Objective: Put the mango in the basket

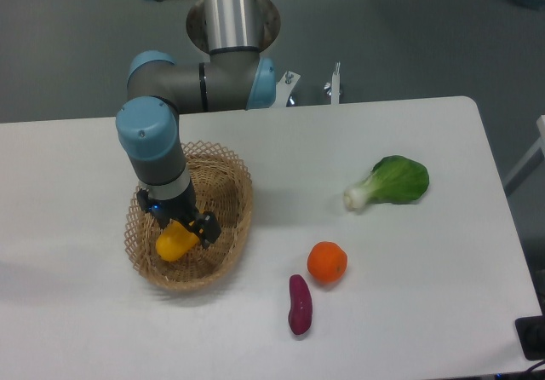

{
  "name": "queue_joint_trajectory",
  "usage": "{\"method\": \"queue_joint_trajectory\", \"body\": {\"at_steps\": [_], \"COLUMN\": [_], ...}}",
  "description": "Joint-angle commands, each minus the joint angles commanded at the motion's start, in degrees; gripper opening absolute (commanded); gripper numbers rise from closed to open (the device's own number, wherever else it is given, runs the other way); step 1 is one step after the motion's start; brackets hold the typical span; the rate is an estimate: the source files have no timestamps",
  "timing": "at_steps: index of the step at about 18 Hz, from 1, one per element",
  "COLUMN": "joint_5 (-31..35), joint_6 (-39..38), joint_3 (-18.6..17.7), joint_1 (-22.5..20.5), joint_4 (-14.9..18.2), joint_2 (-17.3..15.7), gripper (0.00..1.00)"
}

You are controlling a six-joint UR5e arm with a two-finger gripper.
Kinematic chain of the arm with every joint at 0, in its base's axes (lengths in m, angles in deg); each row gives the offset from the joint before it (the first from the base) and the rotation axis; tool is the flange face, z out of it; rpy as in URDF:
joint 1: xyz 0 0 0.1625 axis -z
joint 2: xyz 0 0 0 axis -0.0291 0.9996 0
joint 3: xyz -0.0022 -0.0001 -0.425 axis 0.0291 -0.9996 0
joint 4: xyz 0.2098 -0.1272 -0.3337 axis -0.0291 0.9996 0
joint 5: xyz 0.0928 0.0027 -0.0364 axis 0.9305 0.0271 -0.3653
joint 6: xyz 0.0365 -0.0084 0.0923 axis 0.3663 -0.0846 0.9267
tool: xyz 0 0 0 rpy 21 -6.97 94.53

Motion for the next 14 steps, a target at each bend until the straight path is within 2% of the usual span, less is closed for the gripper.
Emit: {"method": "queue_joint_trajectory", "body": {"at_steps": [6,8,11,14], "joint_5": [-0.6,-0.7,-0.5,-0.6], "joint_6": [0.0,0.8,1.4,6.2], "joint_3": [2.1,2.5,4.4,5.1], "joint_1": [-5.7,-8.7,-11.2,-13.8], "joint_4": [0.0,-0.3,-0.3,0.2], "joint_2": [-1.7,-3.9,-4.2,-5.2], "gripper": [1.00,1.00,1.00,1.00]}}
